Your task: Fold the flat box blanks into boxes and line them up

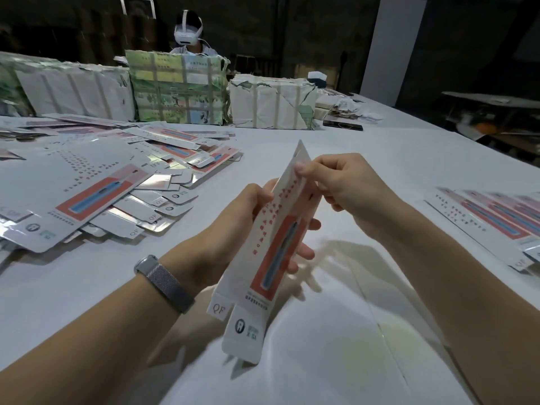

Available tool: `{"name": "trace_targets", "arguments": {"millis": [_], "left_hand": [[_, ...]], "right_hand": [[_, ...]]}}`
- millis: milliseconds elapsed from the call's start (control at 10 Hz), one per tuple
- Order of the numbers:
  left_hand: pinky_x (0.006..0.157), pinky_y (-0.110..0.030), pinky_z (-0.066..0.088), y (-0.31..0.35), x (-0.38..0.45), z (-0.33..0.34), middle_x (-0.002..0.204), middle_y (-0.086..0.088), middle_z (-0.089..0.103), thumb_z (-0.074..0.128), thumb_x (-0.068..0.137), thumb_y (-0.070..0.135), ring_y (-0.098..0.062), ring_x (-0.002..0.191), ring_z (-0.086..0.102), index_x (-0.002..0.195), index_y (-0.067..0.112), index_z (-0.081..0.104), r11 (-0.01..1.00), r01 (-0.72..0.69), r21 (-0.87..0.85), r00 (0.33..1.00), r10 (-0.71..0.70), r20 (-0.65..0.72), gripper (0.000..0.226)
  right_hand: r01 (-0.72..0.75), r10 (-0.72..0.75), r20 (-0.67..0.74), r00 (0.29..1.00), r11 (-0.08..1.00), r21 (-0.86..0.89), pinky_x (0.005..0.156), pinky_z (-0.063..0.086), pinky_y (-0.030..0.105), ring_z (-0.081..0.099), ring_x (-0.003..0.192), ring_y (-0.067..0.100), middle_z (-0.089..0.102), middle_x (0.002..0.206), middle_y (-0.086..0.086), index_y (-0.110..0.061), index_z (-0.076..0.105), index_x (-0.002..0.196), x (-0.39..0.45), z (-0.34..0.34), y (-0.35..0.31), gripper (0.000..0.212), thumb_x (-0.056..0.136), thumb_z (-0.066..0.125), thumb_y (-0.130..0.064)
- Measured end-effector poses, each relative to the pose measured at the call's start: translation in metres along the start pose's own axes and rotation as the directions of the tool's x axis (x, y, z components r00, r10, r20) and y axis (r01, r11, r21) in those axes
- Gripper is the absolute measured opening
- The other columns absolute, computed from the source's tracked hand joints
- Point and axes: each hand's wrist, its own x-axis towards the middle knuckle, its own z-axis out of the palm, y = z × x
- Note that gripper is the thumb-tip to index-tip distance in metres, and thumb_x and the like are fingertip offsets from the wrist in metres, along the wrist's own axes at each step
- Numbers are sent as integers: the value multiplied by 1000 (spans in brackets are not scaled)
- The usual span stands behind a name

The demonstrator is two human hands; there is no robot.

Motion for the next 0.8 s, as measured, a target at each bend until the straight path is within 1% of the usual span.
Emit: {"name": "trace_targets", "arguments": {"millis": [100, 200, 300, 400, 500, 600, 700, 800], "left_hand": [[66, -36, 58, 0, 2, 0, 104, -12, 75, 29, 100, 51, -31, 81, 72, 131, 12, 54, 999, 24, -41, 998, -22, 51, 56], [69, -36, 60, 0, 1, 1, 104, -13, 75, 30, 103, 59, -29, 80, 73, 132, 17, 56, 998, 35, -43, 998, -32, 63, 57], [74, -40, 60, -2, 2, 1, 113, -19, 73, 31, 97, 66, -31, 82, 72, 134, 13, 56, 997, 45, -64, 997, -40, 73, 69], [72, -42, 59, -3, 7, 8, 104, -18, 71, 40, 89, 71, -33, 79, 68, 132, 10, 56, 987, 71, -147, 996, -60, 72, 77], [61, -33, 57, -9, 12, 14, 86, -10, 66, 49, 84, 70, -23, 66, 62, 132, 15, 54, 972, 68, -225, 997, -73, -12, 74], [56, -28, 55, -17, 13, 13, 81, -6, 64, 63, 77, 70, -18, 61, 59, 139, 15, 46, 955, 44, -293, 997, -60, -48, 85], [61, -27, 54, -21, 14, 5, 86, -3, 63, 80, 69, 67, -14, 66, 59, 137, 16, 48, 920, -36, -390, 999, 26, -31, 91], [86, -38, 48, -22, 16, 1, 100, -3, 64, 78, 52, 84, -18, 84, 61, 132, 15, 59, 945, -71, -321, 988, 21, -156, 107]], "right_hand": [[13, -13, 11, 1000, 1000, 6, 46, 33, 3, 46, 43, -4, 48, 44, -18, -5, 69, 75, -2, -2, -1, 30, 93, 68, -29], [-25, 26, -24, 999, 999, 47, 46, 34, 4, 46, 42, -4, 49, 43, -17, -7, 69, 71, -2, -4, -3, 29, 92, 69, -26], [-65, 68, -50, 996, 995, 70, 57, 38, 14, 47, 48, -1, 57, 55, -7, -11, 66, 67, -3, -5, -9, 29, 89, 71, -28], [-73, 78, -56, 995, 993, 94, 66, 39, 24, 49, 56, 7, 59, 72, 9, -8, 67, 70, -4, -8, -15, 27, 89, 71, -26], [-63, 75, -84, 994, 988, 139, 65, 32, 25, 38, 55, 7, 51, 68, 9, -7, 67, 69, -5, -9, -17, 25, 89, 71, -22], [23, 2, -151, 988, 986, 165, 58, 36, 12, 43, 50, 0, 54, 57, -6, -11, 66, 69, -5, -3, -12, 21, 88, 73, -19], [29, 2, -167, 986, 983, 179, 59, 38, 16, 47, 63, 3, 52, 78, -1, -16, 64, 100, -9, 12, -12, 22, 86, 74, -31], [-73, 59, 59, 996, 964, 258, 61, 40, 10, 46, 76, 1, 42, 98, -14, 0, 30, 146, -12, 32, -12, 54, 103, 49, -26]]}}
